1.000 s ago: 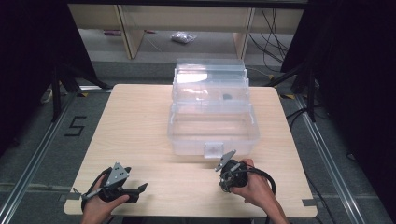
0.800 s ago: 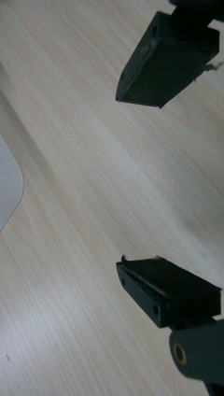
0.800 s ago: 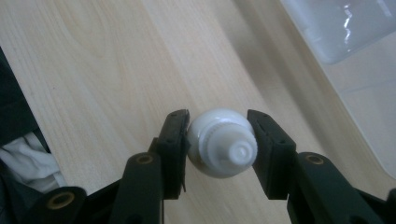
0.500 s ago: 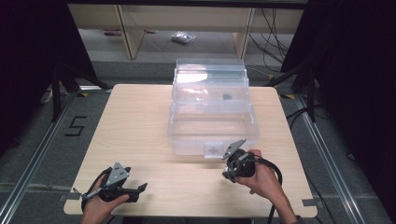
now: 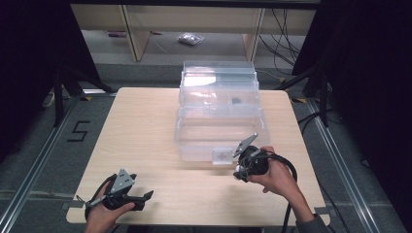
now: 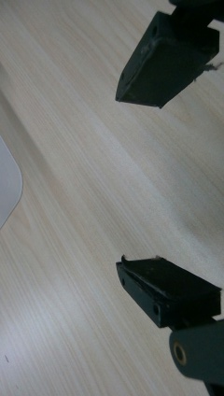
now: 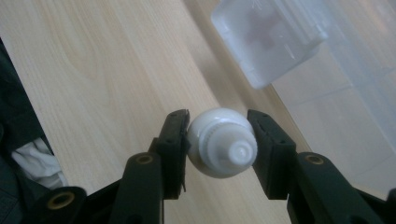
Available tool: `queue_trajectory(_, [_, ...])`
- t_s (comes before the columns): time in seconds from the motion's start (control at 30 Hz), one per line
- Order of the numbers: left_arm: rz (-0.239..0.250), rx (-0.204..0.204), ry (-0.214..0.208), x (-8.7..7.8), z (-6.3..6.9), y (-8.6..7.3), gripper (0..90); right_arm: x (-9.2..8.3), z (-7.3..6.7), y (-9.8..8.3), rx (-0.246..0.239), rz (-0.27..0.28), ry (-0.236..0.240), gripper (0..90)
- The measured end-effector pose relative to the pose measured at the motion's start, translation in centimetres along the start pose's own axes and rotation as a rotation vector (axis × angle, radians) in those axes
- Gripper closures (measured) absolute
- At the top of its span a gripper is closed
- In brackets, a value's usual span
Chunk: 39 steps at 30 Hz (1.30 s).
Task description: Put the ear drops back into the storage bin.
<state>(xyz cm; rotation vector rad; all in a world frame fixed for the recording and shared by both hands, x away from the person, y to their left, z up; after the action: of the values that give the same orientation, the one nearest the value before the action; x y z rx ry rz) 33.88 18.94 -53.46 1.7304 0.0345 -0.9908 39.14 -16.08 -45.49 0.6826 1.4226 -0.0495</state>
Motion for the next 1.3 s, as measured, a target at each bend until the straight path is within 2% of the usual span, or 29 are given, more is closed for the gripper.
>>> queue_trajectory(0.03, [0.006, 0.002, 0.003, 0.0, 0.0, 0.0, 15.0, -0.3, 0.1, 0.1, 0.016, 0.004, 0.005, 60.2])
queue_trajectory(0.1, [-0.006, 0.013, 0.004, 0.0, 0.0, -0.1, 15.1, -0.6, 0.2, 0.2, 0.014, 0.001, 0.008, 60.2])
queue_trajectory(0.17, [-0.003, 0.002, -0.002, 0.0, 0.0, 0.0, 15.1, -0.7, 0.3, 0.3, 0.020, 0.002, 0.010, 60.2])
queue_trajectory(0.23, [0.002, 0.002, 0.000, 0.0, 0.0, 0.0, 15.1, -1.3, 0.6, 0.4, 0.009, -0.001, 0.012, 60.3])
queue_trajectory(0.27, [-0.007, 0.016, 0.002, 0.0, 0.0, -0.1, 15.1, -1.3, 0.6, 0.4, 0.009, -0.001, 0.012, 60.3])
queue_trajectory(0.3, [-0.009, 0.019, 0.001, 0.0, 0.0, -0.1, 15.1, -1.4, 0.7, 0.5, -0.008, -0.006, 0.015, 60.3])
queue_trajectory(0.33, [0.002, 0.003, 0.000, 0.0, 0.1, 0.0, 15.1, -1.9, 0.8, 0.7, -0.018, -0.007, 0.018, 60.3])
queue_trajectory(0.53, [-0.006, 0.007, 0.000, 0.0, -0.1, 0.0, 15.1, -3.0, 1.2, 1.4, 0.000, -0.009, 0.008, 60.3])
queue_trajectory(0.6, [-0.001, 0.004, 0.000, 0.0, 0.0, 0.0, 15.0, -3.5, 1.5, 1.7, -0.012, -0.005, 0.007, 60.2])
queue_trajectory(0.7, [-0.004, 0.011, 0.005, 0.0, 0.0, 0.0, 15.1, -4.2, 1.9, 2.1, -0.002, -0.005, 0.002, 60.3])
queue_trajectory(0.77, [0.000, 0.001, 0.000, 0.0, 0.0, 0.0, 15.1, -4.6, 2.2, 2.3, 0.008, -0.003, 0.000, 60.2])
queue_trajectory(0.83, [-0.003, 0.011, 0.003, 0.0, 0.0, -0.1, 15.1, -5.2, 2.7, 2.6, 0.002, 0.000, -0.003, 60.2])
queue_trajectory(0.97, [-0.003, 0.007, 0.001, 0.0, 0.0, 0.0, 15.1, -5.7, 3.2, 2.9, 0.014, 0.002, -0.009, 60.2])
queue_trajectory(1.0, [-0.007, 0.016, 0.003, 0.0, 0.0, -0.1, 15.1, -5.9, 3.2, 2.9, 0.037, -0.002, -0.007, 60.2])
queue_trajectory(1.1, [-0.004, 0.012, 0.004, 0.0, 0.0, 0.0, 15.0, -6.2, 3.9, 3.1, 0.023, -0.012, -0.015, 60.2])
queue_trajectory(1.13, [0.002, -0.001, -0.002, 0.0, 0.1, 0.0, 15.1, -6.3, 4.1, 3.1, 0.042, -0.010, -0.016, 60.3])
queue_trajectory(1.2, [-0.007, 0.015, 0.004, 0.0, -0.1, -0.1, 15.1, -6.4, 4.6, 3.2, 0.034, -0.011, -0.023, 60.3])
queue_trajectory(1.3, [-0.004, 0.006, 0.000, 0.0, 0.0, 0.0, 15.0, -6.8, 5.5, 3.6, 0.041, -0.006, -0.030, 60.3])
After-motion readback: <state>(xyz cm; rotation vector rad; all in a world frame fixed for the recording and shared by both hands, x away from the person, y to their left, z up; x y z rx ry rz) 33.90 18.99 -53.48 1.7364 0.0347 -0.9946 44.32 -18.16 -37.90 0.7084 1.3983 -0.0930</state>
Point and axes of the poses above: each handheld gripper's, and its own axes: x roughly forward along the jaws, y roughly out of its top, z roughly to its right, the point moved 6 cm from there along x, roughly forward along the jaws, and after that the axes turned 4 degrees about y, right-handed, at the moved point
